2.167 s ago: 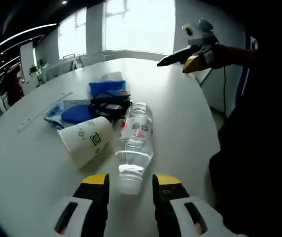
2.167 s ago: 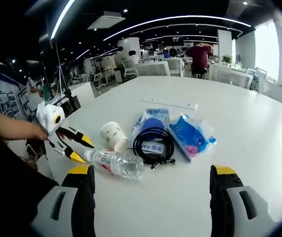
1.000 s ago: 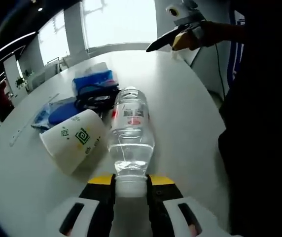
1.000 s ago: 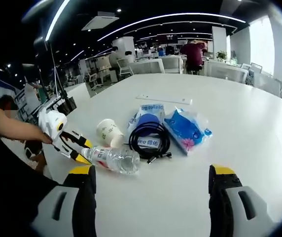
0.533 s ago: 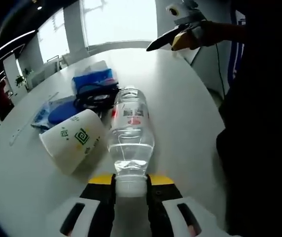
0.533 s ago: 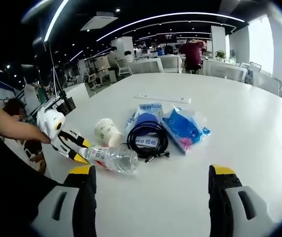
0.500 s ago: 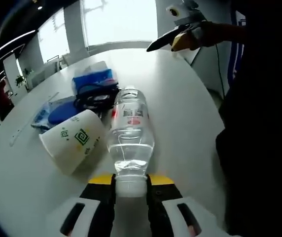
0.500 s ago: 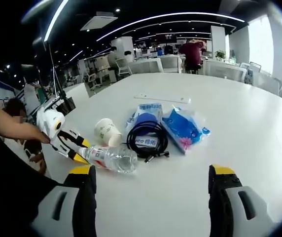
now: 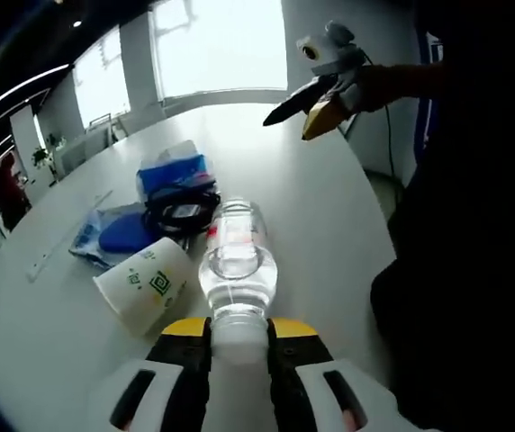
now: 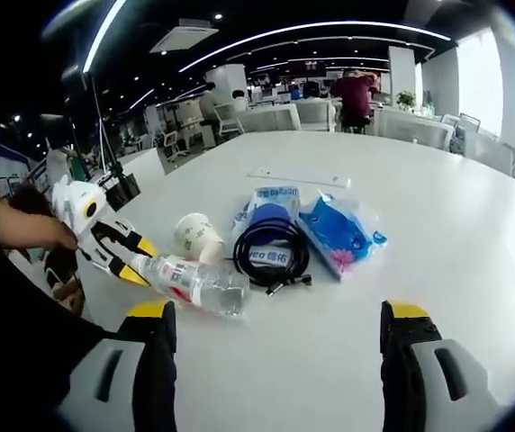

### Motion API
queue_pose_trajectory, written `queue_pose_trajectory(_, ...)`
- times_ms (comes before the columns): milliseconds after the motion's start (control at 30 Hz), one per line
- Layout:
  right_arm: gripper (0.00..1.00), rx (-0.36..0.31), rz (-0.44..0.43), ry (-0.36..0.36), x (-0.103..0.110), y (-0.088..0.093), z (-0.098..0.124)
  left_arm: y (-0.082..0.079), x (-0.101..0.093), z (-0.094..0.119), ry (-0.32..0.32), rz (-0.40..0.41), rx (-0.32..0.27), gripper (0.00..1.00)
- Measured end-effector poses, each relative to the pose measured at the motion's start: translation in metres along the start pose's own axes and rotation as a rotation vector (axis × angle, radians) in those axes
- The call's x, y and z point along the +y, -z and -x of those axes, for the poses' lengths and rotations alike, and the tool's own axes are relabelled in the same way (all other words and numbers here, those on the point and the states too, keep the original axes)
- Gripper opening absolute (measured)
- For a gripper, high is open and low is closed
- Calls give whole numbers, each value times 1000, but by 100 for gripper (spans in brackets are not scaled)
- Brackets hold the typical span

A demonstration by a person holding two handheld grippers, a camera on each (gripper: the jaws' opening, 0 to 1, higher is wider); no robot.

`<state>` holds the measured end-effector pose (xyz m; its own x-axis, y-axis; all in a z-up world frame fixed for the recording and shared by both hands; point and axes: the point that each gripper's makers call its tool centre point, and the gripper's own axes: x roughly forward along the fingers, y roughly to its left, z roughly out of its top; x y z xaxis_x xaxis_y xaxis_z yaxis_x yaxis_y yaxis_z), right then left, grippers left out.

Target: Arrange the tabletop items into an orderly group along one side of the table until the central work area is clear of visible clutter.

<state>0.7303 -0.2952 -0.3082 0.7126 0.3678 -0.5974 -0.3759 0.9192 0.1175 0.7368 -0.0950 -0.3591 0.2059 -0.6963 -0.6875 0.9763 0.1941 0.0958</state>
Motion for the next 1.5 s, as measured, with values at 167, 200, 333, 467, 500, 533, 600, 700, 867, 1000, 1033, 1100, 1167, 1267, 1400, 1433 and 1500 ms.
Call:
queue_pose_trajectory(167, 90, -7, 8, -4, 2, -4, -2, -11, 0, 6, -4, 1, -26, 21)
queue_pose_trajectory(200, 90, -11, 7, -5, 2, -6, -2, -13, 0, 8, -5, 1, -30, 21)
queue_pose_trajectory(333, 90, -16, 7, -7, 2, -8, -3, -21, -1, 11, -7, -5, -46, 21)
queue_pose_trajectory(467, 90, -14, 3, -7, 1, -6, -4, -28, -1, 16, -9, -7, -61, 21)
queue_pose_trajectory(500, 90, -12, 1, -9, 0, -4, -4, -30, -2, 16, -9, -7, -65, 21)
queue_pose_trajectory(533, 90, -12, 1, -9, 0, -4, -5, -32, -2, 17, -9, -6, -70, 21)
queue_pose_trajectory(600, 90, -10, 0, -9, 1, -3, -4, -36, -2, 20, -11, 0, -83, 21)
queue_pose_trajectory(700, 90, -8, -3, -9, 3, -2, -4, -47, -2, 25, -14, 14, -121, 21)
queue_pose_trajectory(867, 90, -4, -8, -9, 1, 1, -5, -60, 0, 31, -12, 19, -164, 20)
queue_pose_trajectory(1000, 90, -2, -8, -9, 2, 1, -6, -66, 1, 32, -10, 27, -185, 20)
queue_pose_trajectory(1033, 90, -3, -9, -8, 2, 1, -6, -69, 1, 33, -10, 29, -193, 20)
queue_pose_trajectory(1100, 90, -4, -11, -6, 3, 1, -6, -72, 1, 33, -9, 29, -204, 20)
queue_pose_trajectory(1167, 90, -5, -11, -4, 2, 1, -5, -78, 3, 34, -8, 29, -220, 20)
queue_pose_trajectory(1267, 90, -7, -12, 2, 0, 0, -4, -89, 5, 32, -1, 26, -241, 20)
queue_pose_trajectory(1400, 90, -33, 16, 13, -1, -8, 1, -106, 9, 27, 20, 4, -255, 20)
queue_pose_trajectory(1433, 90, -42, 28, 14, -1, -11, 3, -109, 9, 26, 25, -4, -252, 21)
queue_pose_trajectory(1500, 90, -56, 43, 9, 1, -16, 6, -115, 11, 22, 36, -8, -247, 21)
